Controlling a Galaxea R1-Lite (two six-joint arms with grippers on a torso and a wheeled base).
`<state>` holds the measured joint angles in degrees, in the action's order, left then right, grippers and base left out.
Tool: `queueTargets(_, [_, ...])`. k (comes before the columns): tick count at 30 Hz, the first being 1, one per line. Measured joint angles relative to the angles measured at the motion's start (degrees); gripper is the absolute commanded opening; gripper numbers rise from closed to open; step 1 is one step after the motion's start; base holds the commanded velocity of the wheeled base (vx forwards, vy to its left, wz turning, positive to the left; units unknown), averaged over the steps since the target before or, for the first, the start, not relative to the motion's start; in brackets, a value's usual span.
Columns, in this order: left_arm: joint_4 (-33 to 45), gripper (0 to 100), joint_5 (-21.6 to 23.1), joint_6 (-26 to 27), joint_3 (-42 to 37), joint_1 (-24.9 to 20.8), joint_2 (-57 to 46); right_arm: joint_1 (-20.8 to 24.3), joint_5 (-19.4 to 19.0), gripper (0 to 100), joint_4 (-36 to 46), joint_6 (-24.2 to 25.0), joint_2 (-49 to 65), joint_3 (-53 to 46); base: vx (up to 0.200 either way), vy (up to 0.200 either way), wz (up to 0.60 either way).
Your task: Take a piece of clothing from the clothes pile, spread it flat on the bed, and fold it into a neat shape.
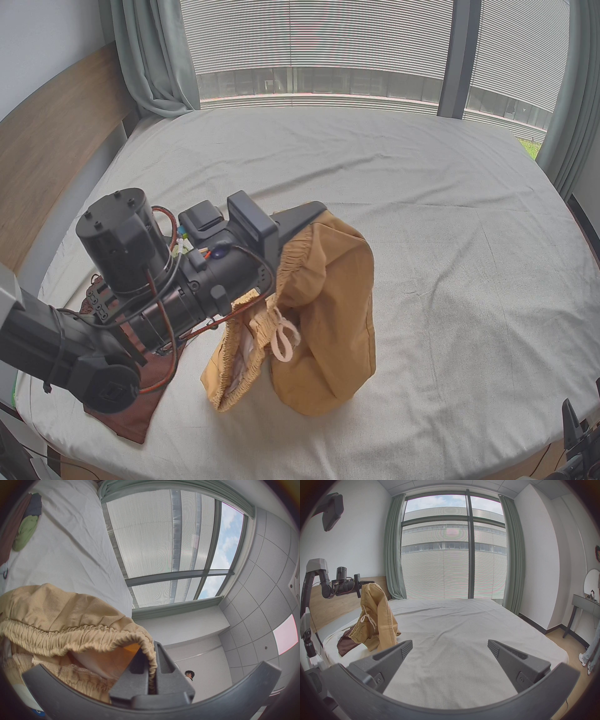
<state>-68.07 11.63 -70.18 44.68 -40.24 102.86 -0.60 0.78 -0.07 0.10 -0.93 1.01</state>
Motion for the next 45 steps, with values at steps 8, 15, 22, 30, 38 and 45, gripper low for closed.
queueTargets(8, [-0.4,0,-1.7,0.2,3.1,-3.5,2.2,0.0,0.0,100,0.0,0.0,0.0,0.0,0.0,0.0,0.0])
queueTargets(15, [-0.6,0,-1.9,0.1,6.4,-6.9,4.4,0.0,0.0,100,0.0,0.0,0.0,0.0,0.0,0.0,0.0])
queueTargets(22, [0.2,0,-1.7,-0.2,9.4,-9.9,6.6,0.0,0.0,100,0.0,0.0,0.0,0.0,0.0,0.0,0.0])
queueTargets(30, [1.9,0,-1.9,-0.3,14.4,-13.9,8.7,0.0,0.0,100,0.0,0.0,0.0,0.0,0.0,0.0,0.0])
queueTargets(38, [1.6,0,-2.2,-1.7,17.9,-17.2,9.0,0.0,0.0,100,0.0,0.0,0.0,0.0,0.0,0.0,0.0])
queueTargets(45, [0.9,0,-5.3,-4.0,21.0,-20.4,8.0,0.0,0.0,100,0.0,0.0,0.0,0.0,0.0,0.0,0.0])
